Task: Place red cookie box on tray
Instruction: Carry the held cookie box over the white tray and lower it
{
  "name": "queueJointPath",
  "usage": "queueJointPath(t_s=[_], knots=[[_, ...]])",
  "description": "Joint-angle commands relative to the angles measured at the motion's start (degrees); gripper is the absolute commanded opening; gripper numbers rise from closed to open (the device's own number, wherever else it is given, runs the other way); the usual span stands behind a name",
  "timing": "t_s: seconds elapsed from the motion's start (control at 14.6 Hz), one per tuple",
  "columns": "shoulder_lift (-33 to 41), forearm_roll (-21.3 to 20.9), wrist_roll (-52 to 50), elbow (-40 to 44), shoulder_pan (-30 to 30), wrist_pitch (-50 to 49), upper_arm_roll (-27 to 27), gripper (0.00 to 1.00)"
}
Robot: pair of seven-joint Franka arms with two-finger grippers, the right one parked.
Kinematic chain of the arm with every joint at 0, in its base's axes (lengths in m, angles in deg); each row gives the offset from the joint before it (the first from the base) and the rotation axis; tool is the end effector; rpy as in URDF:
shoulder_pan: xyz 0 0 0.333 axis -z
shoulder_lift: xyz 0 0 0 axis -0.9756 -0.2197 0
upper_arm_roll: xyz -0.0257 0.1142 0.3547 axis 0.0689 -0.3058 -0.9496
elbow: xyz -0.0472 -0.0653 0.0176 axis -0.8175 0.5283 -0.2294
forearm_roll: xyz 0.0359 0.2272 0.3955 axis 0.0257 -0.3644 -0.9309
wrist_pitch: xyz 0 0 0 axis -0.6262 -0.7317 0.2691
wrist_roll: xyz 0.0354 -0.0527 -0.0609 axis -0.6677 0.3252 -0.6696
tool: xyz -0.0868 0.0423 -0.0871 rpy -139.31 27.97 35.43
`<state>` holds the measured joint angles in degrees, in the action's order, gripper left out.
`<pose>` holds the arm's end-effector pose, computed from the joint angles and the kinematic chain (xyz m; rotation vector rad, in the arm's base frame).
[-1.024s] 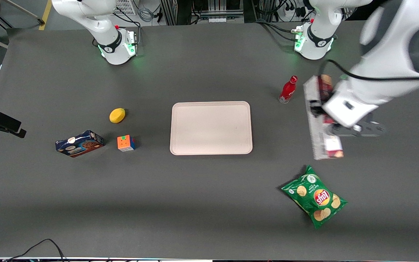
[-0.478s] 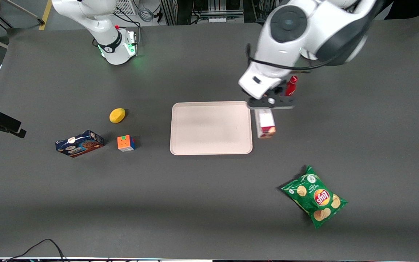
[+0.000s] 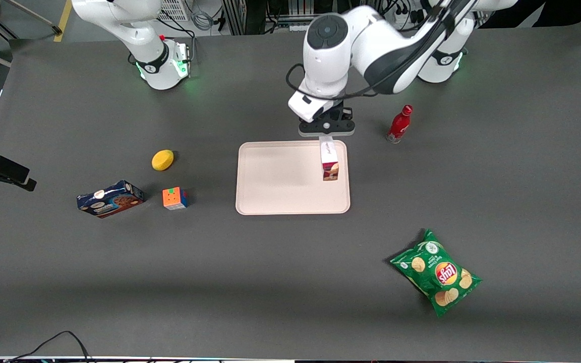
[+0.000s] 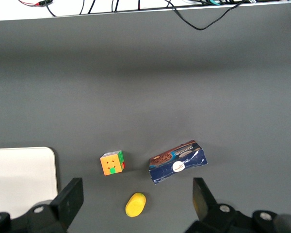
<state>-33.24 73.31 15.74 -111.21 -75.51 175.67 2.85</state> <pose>0.4518 -0.4943 0.4223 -3.1206 0.0049 0.0122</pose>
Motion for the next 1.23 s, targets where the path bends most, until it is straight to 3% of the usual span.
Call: queueJointPath(t_s=[0.0,0.68,1.16], knots=[[-0.92,-4.94,-1.75,-6.55,-0.48,6.86,0.03,0.08],[-16.13,-23.41,-17.48,-6.13,1.37,13.46,0.03,0.08],[-20.80,-29.67,-17.48,-5.16,1.19,13.72,-2.08,0.07]])
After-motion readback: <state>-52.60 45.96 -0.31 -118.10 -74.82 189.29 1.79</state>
